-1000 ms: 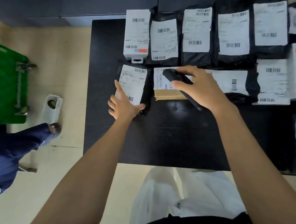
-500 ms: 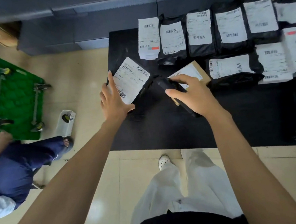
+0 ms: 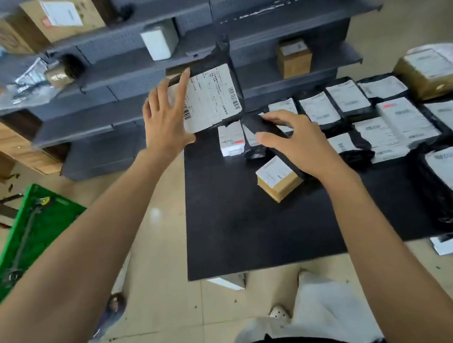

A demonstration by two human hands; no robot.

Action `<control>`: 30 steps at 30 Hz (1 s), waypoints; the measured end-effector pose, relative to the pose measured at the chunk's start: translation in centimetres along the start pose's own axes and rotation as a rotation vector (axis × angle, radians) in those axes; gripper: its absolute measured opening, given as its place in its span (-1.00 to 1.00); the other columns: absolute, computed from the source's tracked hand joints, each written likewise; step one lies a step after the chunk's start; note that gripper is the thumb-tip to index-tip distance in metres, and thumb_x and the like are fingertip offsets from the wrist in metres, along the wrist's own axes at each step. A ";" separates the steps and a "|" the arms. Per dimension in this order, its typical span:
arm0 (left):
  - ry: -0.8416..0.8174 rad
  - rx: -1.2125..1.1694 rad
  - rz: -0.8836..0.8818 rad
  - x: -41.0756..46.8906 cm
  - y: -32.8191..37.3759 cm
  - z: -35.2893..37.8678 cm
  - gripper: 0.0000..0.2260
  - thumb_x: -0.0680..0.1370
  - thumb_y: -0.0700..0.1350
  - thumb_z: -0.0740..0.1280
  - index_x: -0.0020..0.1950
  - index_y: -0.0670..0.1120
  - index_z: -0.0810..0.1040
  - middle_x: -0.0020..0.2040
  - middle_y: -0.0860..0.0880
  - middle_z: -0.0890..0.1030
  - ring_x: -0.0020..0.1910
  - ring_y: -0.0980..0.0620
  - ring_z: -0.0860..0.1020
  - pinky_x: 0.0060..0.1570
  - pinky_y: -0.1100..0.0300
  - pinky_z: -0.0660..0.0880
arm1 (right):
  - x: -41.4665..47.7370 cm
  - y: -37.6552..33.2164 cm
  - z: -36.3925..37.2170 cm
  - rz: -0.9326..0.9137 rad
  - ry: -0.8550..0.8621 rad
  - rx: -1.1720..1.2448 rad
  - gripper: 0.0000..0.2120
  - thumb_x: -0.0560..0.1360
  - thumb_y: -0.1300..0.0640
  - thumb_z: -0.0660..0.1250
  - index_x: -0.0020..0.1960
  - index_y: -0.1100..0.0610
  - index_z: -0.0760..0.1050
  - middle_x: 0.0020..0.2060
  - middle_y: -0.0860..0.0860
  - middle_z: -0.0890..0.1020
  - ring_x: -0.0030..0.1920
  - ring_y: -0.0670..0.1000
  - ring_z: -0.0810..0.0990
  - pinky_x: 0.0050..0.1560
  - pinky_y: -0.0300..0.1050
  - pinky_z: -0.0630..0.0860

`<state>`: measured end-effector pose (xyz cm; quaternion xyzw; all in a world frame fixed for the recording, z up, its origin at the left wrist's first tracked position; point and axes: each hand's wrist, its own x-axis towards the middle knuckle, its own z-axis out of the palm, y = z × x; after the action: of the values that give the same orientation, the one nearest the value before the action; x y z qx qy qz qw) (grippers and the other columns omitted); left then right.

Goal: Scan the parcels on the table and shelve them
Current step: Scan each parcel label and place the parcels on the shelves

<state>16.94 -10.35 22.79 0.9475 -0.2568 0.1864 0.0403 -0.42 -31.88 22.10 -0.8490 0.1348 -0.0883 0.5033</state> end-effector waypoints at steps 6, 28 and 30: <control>-0.047 0.062 0.146 2.0 2.3 -0.6 0.19 0.25 0.00 0.63 0.62 0.12 -0.14 0.48 -0.22 0.17 0.45 -0.25 0.17 0.49 -0.23 0.02 | -1.0 -1.0 -0.2 -0.019 0.026 -0.053 -0.53 0.53 -0.21 0.33 0.41 -0.20 0.41 0.33 -0.17 0.52 0.34 -0.04 0.44 0.30 0.00 0.39; -0.092 -0.124 0.150 2.4 8.1 4.0 0.20 0.23 0.10 0.63 0.62 -0.04 -0.10 0.46 -0.15 0.26 0.47 -0.16 0.22 0.48 -0.23 -0.10 | -4.8 1.9 -1.2 0.113 0.008 -0.101 -0.53 0.56 -0.18 0.31 0.46 -0.21 0.37 0.39 -0.13 0.48 0.40 -0.05 0.41 0.34 -0.01 0.37; -0.112 -0.140 0.154 2.0 8.6 4.9 0.19 0.23 0.09 0.62 0.62 -0.04 -0.10 0.45 -0.14 0.27 0.47 -0.15 0.23 0.50 -0.23 -0.10 | -5.4 2.6 -1.3 0.141 -0.005 -0.097 -0.52 0.55 -0.20 0.32 0.45 -0.23 0.37 0.42 -0.13 0.46 0.44 -0.04 0.37 0.41 0.08 0.34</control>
<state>15.86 -19.62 18.85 0.9287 -0.3431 0.1175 0.0775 -6.28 -32.41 20.35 -0.8610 0.1969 -0.0437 0.4669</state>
